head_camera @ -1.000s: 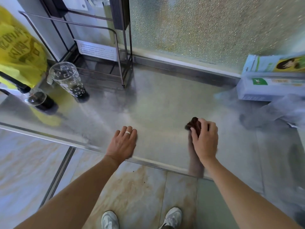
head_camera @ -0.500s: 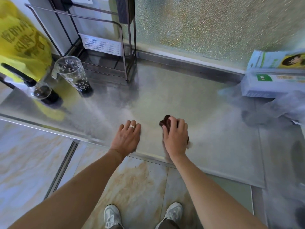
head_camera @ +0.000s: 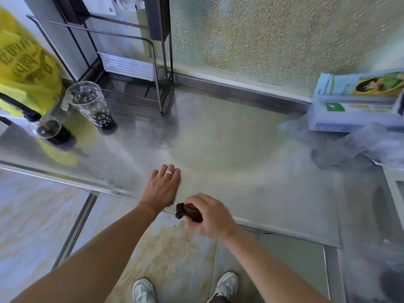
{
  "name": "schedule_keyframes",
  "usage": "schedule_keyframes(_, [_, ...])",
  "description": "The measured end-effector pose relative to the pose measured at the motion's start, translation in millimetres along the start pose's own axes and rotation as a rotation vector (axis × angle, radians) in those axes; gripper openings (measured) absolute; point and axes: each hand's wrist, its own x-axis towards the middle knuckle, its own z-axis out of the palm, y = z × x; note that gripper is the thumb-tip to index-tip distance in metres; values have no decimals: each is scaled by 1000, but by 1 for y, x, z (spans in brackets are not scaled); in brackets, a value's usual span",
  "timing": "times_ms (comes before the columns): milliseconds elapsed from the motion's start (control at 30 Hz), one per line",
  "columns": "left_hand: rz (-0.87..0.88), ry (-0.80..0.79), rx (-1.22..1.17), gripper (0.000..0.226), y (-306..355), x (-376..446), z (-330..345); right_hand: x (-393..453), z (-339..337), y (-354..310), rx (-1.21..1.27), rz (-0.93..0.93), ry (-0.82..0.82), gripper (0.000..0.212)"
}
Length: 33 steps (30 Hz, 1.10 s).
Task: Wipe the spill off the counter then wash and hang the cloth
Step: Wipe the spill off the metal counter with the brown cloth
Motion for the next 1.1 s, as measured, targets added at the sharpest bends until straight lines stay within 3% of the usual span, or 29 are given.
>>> schedule_keyframes(67, [-3, -19, 2, 11, -2, 0, 1, 4, -25, 18, -46, 35, 124, 28])
schedule_keyframes(200, [-7, -9, -1, 11, -2, 0, 0, 7, -69, 89, -175, 416, 520, 31])
schedule_keyframes(367, [-22, -10, -27, 15, -3, -1, 0, 6, -78, 159, -347, 696, 669, 39])
schedule_keyframes(467, [-21, -19, -44, 12, -3, -1, 0, 41, -65, 154, -318, 693, 600, 38])
schedule_keyframes(667, [-32, -9, -58, 10, -3, -1, 0, 110, -20, 112, -195, 432, 442, 32])
schedule_keyframes(833, [-56, 3, -90, 7, -3, -1, 2, 106, -17, 98, -138, 347, 383, 29])
schedule_keyframes(1100, [-86, -13, -89, 11, -2, 2, -2, 61, 3, 30, 26, 207, 43, 32])
